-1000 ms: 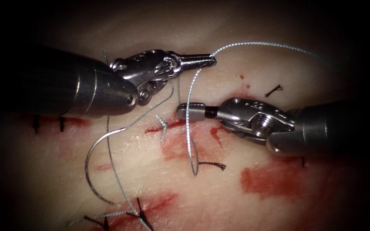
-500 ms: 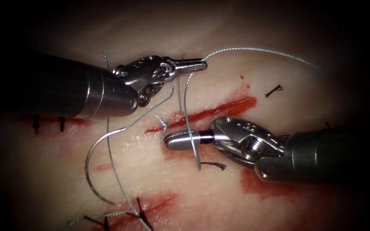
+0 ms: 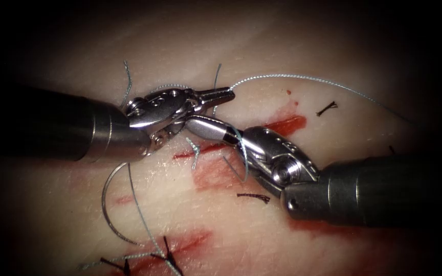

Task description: Wound Closure

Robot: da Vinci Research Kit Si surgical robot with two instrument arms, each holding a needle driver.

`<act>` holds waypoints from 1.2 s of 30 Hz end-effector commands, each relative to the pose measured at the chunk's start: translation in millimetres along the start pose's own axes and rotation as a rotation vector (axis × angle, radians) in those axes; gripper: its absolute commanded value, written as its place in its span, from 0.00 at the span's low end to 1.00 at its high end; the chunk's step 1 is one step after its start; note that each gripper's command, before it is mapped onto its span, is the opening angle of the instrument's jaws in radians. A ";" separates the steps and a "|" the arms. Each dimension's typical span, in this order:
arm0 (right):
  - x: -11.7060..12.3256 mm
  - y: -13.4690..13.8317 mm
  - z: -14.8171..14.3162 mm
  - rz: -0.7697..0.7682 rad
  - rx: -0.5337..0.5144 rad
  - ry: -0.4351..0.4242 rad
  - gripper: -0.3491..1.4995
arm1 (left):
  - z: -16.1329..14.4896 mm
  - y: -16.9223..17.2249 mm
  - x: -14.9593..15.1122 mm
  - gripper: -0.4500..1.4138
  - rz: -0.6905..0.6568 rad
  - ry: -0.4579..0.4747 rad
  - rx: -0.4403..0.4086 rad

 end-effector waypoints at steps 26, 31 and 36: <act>0.5 6.6 -1.5 -0.212 -0.493 -0.084 0.00 | -1.7 2.2 2.8 0.00 0.038 -0.048 -0.050; -0.4 6.8 -1.1 -0.235 -0.404 -0.170 0.00 | -0.6 3.9 2.7 0.00 -0.007 -0.083 -0.191; -1.4 7.2 -0.7 -0.325 -0.264 -0.272 0.00 | 0.2 5.1 2.6 0.00 -0.082 -0.077 -0.277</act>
